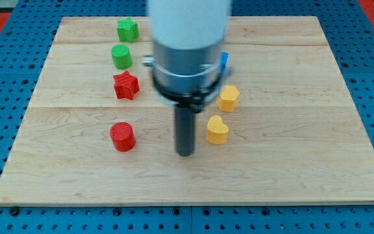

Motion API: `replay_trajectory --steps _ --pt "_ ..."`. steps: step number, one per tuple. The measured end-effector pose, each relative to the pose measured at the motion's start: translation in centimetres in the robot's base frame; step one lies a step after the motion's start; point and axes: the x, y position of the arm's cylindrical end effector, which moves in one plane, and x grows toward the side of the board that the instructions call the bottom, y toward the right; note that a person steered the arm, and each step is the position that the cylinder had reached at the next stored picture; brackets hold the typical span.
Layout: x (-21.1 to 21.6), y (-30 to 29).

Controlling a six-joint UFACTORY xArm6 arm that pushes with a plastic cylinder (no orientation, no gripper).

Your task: Move the red circle below the red star

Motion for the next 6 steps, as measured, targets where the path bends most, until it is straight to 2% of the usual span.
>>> replay_trajectory --steps 2,3,4,5,6 --pt "0.0 -8.2" --pt "0.2 -8.3" --pt "5.7 -7.3" --pt "6.4 -11.3" --pt "4.9 -12.2"
